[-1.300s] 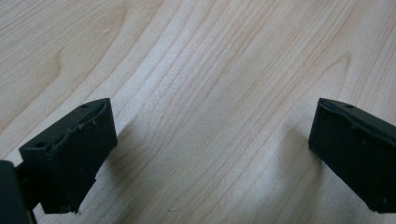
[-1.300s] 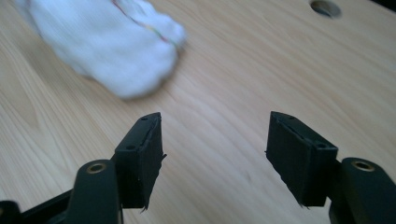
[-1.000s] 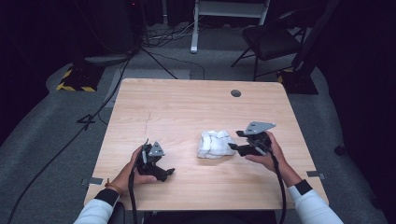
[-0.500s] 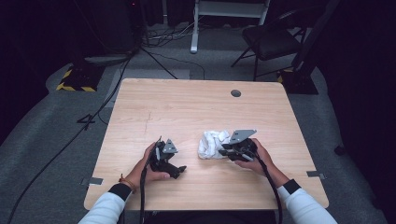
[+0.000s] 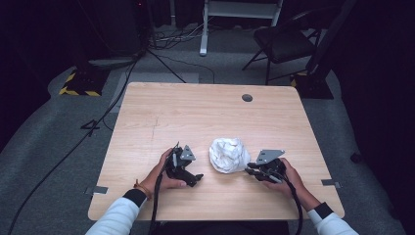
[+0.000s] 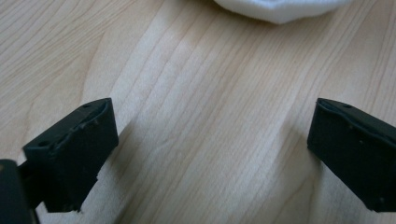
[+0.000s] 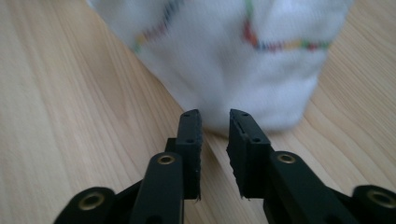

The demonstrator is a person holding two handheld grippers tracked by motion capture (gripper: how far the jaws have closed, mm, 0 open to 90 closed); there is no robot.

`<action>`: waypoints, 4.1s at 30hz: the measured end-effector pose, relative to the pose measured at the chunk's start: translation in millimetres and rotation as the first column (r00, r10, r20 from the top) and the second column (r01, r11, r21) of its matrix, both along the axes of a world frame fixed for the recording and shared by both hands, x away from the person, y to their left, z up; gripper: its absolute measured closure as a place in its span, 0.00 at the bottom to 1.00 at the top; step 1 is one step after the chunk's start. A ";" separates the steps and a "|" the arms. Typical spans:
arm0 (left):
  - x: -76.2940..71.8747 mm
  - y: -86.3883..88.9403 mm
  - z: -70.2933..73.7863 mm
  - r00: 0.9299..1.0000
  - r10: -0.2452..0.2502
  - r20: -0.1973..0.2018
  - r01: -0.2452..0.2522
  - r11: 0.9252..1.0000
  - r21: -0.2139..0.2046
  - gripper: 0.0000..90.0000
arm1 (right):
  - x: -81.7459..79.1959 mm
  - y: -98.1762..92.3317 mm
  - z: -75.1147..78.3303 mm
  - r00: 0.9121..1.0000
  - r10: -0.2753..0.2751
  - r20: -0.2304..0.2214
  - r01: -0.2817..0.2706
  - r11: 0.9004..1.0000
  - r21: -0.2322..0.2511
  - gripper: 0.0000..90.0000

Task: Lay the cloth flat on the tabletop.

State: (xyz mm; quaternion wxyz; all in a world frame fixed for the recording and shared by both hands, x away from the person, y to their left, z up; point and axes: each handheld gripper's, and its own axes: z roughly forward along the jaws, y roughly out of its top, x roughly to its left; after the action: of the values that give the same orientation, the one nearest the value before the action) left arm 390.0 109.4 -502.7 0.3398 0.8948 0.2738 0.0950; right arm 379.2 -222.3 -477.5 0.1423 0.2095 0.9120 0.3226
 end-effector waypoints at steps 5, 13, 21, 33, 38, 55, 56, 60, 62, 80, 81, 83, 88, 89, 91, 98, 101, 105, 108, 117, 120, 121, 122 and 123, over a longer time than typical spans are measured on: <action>3.0 -5.4 2.7 1.000 -0.016 0.010 0.016 1.000 -0.008 0.15 | -1.2 -15.5 2.6 0.999 -0.048 0.006 0.048 0.998 0.034 0.71; 5.5 -27.3 30.5 0.992 -0.089 0.093 0.097 0.992 -0.082 0.25 | -4.2 -12.1 25.3 0.995 -0.062 0.074 0.053 0.991 0.120 0.54; 6.4 -48.5 37.0 0.971 -0.210 0.110 0.220 0.972 -0.082 0.44 | -9.7 24.6 34.5 0.995 0.033 0.093 -0.046 0.989 0.144 0.51; 1.6 -65.8 32.4 0.926 -0.360 0.113 0.364 0.931 -0.014 0.86 | -7.6 30.9 24.9 0.994 0.056 0.098 -0.066 0.993 0.099 0.87; 2.4 -62.0 34.5 0.923 -0.361 0.134 0.364 0.931 0.000 0.99 | -9.6 18.9 29.0 0.992 0.054 0.117 -0.067 0.992 0.104 0.94; 4.7 -35.3 44.7 0.945 -0.281 0.169 0.290 0.957 -0.027 0.99 | -17.5 -17.1 32.8 0.993 0.000 0.114 -0.012 0.994 0.104 0.97; 4.7 -35.3 44.7 0.945 -0.281 0.169 0.290 0.957 -0.027 0.99 | -17.7 -20.5 31.4 0.994 -0.003 0.107 -0.008 0.995 0.102 0.97; 3.6 -32.2 45.0 0.947 -0.277 0.161 0.284 0.959 -0.021 0.99 | -20.1 -31.1 28.5 0.994 -0.026 0.102 0.017 0.996 0.092 0.97; 3.6 -30.8 44.2 0.950 -0.272 0.154 0.279 0.960 -0.024 0.99 | -21.3 -41.8 26.5 0.994 -0.051 0.096 0.042 0.995 0.090 0.97; 3.4 26.1 68.3 0.967 -0.114 0.226 0.140 0.985 -0.102 1.00 | -19.6 -88.8 36.8 0.967 -0.208 0.148 0.186 0.970 0.154 0.97; 3.4 26.1 68.3 0.967 -0.114 0.226 0.140 0.985 -0.102 1.00 | -19.8 -90.0 38.5 0.964 -0.215 0.155 0.190 0.968 0.162 0.97; 1.3 34.0 72.3 0.967 -0.092 0.237 0.122 0.986 -0.115 1.00 | -20.6 -93.0 42.6 0.960 -0.226 0.167 0.197 0.965 0.173 0.97; -2.7 57.6 74.6 0.971 -0.031 0.235 0.066 0.987 -0.145 1.00 | -20.0 -102.9 43.2 0.954 -0.252 0.160 0.221 0.956 0.191 0.97; -3.2 61.7 72.5 0.977 -0.022 0.214 0.055 0.988 -0.147 1.00 | -19.0 -104.9 41.1 0.957 -0.253 0.140 0.224 0.955 0.197 0.97; -7.4 61.6 62.0 0.986 -0.063 0.154 0.079 0.992 -0.097 1.00 | -17.6 -105.4 36.3 0.961 -0.252 0.113 0.228 0.955 0.189 0.97; -19.8 51.5 44.8 0.989 -0.112 0.096 0.114 0.993 -0.014 0.83 | -8.9 -109.6 23.3 0.945 -0.323 0.044 0.314 0.939 0.144 0.69; -22.8 49.2 45.6 0.993 -0.065 0.102 0.069 0.997 -0.040 0.65 | -7.4 -113.1 26.2 0.936 -0.351 0.039 0.340 0.924 0.173 0.62; -21.1 45.6 50.6 0.991 -0.033 0.132 0.045 0.996 -0.083 0.49 | -7.9 -110.5 29.4 0.928 -0.366 0.074 0.350 0.922 0.168 0.56; -14.1 40.5 53.0 0.990 -0.005 0.141 0.020 0.994 -0.106 0.40 | -7.9 -106.4 32.9 0.921 -0.374 0.110 0.353 0.919 0.174 0.52; 28.9 7.7 35.1 0.997 -0.041 0.072 0.043 0.999 -0.018 0.51 | 2.1 -68.5 19.7 0.959 -0.272 0.081 0.266 0.961 0.079 0.48; 36.0 -0.5 27.3 0.997 -0.068 0.048 0.067 0.998 0.016 0.65 | 8.0 -67.3 3.6 0.965 -0.261 0.011 0.261 0.965 0.012 0.50; 37.0 -1.8 25.9 0.995 -0.094 0.032 0.093 0.995 0.038 0.69 | 8.1 -68.7 1.3 0.966 -0.260 0.002 0.260 0.966 0.002 0.55; 36.5 -3.8 22.9 0.994 -0.110 0.023 0.109 0.992 0.063 0.69 | 8.1 -68.7 1.3 0.966 -0.260 0.002 0.260 0.966 0.002 0.55; 35.2 -4.6 20.1 0.991 -0.133 0.016 0.131 0.986 0.107 0.74 | 7.8 -70.8 -0.6 0.966 -0.256 -0.014 0.256 0.967 -0.009 0.60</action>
State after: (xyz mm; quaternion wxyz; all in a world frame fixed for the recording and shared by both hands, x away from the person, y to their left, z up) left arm 425.1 104.8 -482.7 0.3008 0.9264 0.2045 0.0971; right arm 387.0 -293.2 -478.1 0.1767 0.3275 0.8795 0.2967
